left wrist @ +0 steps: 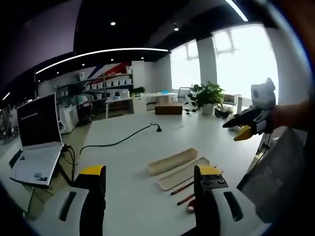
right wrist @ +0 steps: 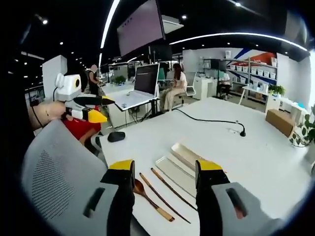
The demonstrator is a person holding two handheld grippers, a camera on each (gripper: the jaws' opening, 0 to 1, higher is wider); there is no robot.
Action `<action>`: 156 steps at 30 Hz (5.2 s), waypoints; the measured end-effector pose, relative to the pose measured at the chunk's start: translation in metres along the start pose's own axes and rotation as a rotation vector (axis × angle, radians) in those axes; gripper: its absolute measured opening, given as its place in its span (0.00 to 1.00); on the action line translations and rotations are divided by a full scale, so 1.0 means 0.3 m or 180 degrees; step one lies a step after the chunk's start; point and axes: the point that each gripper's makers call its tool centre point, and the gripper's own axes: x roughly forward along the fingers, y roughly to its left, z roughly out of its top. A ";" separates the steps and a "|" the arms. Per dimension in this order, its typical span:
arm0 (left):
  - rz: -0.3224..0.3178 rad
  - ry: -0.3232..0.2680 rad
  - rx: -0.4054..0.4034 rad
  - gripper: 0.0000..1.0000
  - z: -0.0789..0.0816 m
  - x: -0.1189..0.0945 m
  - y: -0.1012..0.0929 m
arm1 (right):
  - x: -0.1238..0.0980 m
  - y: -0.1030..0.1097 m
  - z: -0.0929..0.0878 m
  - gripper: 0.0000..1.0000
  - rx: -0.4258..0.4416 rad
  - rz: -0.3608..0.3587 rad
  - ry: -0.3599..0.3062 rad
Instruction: Arrange the utensils inside the cutlery case until each visible utensil rests in its matching compartment.
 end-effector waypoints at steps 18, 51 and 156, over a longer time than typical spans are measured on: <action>0.0109 -0.0061 0.0024 0.73 0.013 -0.006 0.036 | 0.109 0.040 -0.021 0.43 -0.0412 0.0360 0.0416; -0.0159 0.0183 0.0029 0.76 -0.049 0.016 -0.010 | 0.272 0.037 -0.290 0.40 -0.0986 0.0610 0.1488; -0.0027 0.0253 0.0171 0.67 -0.056 0.013 0.010 | 0.416 0.120 -0.580 0.02 -0.1669 0.1412 0.2995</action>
